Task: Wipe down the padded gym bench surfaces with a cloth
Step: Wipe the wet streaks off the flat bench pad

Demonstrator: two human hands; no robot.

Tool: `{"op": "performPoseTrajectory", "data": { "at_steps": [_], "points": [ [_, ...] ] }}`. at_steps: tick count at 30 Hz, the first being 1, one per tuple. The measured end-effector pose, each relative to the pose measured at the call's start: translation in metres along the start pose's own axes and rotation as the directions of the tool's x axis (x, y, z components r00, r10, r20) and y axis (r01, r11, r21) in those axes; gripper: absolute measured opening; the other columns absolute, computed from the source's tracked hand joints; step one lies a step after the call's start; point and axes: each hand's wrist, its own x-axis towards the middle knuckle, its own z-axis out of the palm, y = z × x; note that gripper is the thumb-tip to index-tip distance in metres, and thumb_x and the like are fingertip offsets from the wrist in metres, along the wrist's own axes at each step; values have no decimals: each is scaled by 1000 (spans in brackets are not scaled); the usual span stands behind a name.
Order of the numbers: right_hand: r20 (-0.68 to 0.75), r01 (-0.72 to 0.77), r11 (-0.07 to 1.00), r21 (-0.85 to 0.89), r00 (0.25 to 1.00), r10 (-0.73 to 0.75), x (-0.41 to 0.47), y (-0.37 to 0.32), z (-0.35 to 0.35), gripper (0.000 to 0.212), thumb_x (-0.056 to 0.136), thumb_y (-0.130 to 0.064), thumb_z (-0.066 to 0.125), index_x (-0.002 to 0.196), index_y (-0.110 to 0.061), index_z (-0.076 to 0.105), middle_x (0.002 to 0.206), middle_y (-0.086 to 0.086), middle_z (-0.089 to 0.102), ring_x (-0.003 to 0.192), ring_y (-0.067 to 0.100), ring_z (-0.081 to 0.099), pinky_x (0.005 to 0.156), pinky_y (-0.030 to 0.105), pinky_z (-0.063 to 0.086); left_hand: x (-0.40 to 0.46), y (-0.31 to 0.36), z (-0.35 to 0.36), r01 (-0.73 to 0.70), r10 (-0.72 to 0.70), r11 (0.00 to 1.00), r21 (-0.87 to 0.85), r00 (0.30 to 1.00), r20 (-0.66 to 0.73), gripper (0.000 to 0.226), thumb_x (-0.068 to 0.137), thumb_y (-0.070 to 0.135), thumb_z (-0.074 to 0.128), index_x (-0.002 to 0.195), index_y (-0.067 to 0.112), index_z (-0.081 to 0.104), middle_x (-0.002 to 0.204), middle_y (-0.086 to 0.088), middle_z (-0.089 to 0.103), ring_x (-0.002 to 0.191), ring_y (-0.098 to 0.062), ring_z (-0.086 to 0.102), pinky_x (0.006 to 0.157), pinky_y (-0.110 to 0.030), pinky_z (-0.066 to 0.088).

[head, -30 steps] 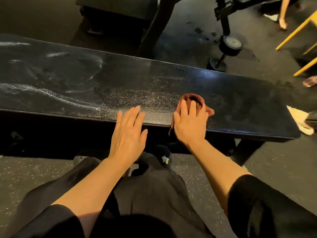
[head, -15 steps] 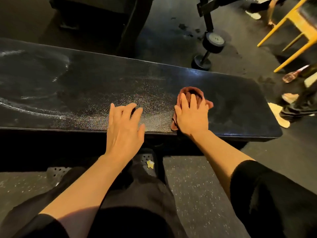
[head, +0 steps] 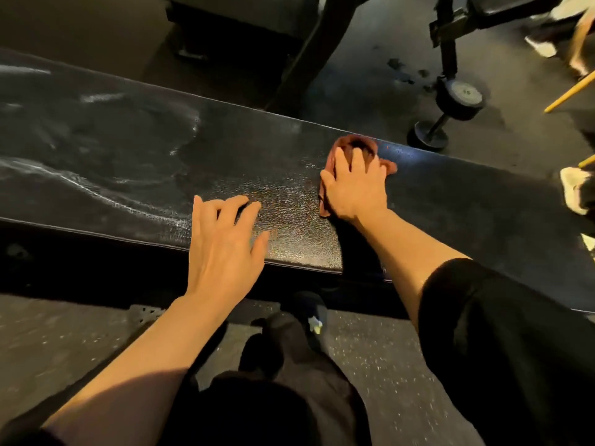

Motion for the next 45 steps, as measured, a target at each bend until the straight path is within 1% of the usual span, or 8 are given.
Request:
{"op": "performPoseTrajectory", "data": {
  "at_steps": [6, 10, 17, 23, 26, 30, 37, 45],
  "points": [
    [-82, 344, 939, -4, 936, -343, -20, -118, -8, 58, 97, -47, 15, 148, -20, 23, 151, 11, 26, 136, 39, 21, 106, 54, 22, -4, -18, -12, 89, -89, 996, -16, 996, 17, 38, 84, 23, 63, 117, 5, 60, 119, -7, 59, 105, -33, 48, 114, -57, 16],
    [-83, 669, 737, -95, 732, -676, -40, -108, -9, 63, 95, -41, 9, 143, -16, 39, 148, 11, 39, 135, 37, 31, 110, 51, 20, -15, -35, -21, 138, -137, 990, -27, 990, 13, 39, 83, 22, 63, 119, 7, 56, 120, -5, 58, 108, -31, 46, 116, -54, 13],
    [11, 401, 899, -176, 914, -405, -38, -78, 11, 94, 83, -51, -34, 150, -18, 24, 157, 10, 20, 143, 39, 11, 110, 57, 12, -41, -78, -38, 252, -253, 968, -23, 965, -77, 44, 89, 24, 60, 128, 4, 56, 132, -10, 54, 117, -31, 45, 115, -56, 18],
    [-157, 537, 843, 28, 835, -527, -85, -219, -9, 59, 98, -44, 10, 151, -20, 23, 152, 12, 29, 140, 37, 15, 111, 55, 16, -36, -97, -44, 387, -398, 917, -94, 901, -173, 37, 90, 10, 55, 126, 0, 55, 131, -16, 54, 117, -35, 44, 106, -57, 34],
    [-113, 558, 829, 24, 826, -552, -68, -253, -15, 59, 98, -44, 7, 152, -24, 18, 155, 8, 23, 143, 34, 9, 114, 52, 11, -38, -108, -47, 469, -488, 872, -139, 848, -206, 33, 92, 9, 49, 122, -1, 57, 127, -18, 56, 115, -36, 45, 98, -56, 41],
    [-51, 622, 781, -53, 779, -624, -76, -232, -10, 67, 93, -44, 0, 151, -18, 22, 153, 11, 30, 141, 36, 20, 113, 54, 16, -46, -115, -53, 467, -484, 874, -135, 863, -148, 43, 86, 7, 64, 128, 4, 55, 134, -13, 52, 125, -32, 42, 111, -56, 28],
    [-49, 519, 855, 5, 854, -519, -95, -229, -14, 62, 95, -45, 7, 150, -22, 26, 149, 13, 36, 138, 40, 25, 111, 55, 21, -50, -143, -73, 411, -434, 893, -183, 894, -110, 39, 89, 12, 61, 128, 10, 57, 135, -9, 51, 130, -26, 40, 118, -46, 16],
    [-82, 398, 917, 31, 915, -394, -34, -272, -21, 55, 100, -41, 13, 152, -23, 14, 155, 11, 22, 143, 39, 9, 114, 53, 12, -38, -139, -67, 441, -458, 885, -147, 883, -105, 44, 88, 19, 64, 130, 11, 55, 136, -7, 49, 131, -25, 39, 118, -48, 14]
  ]
}}
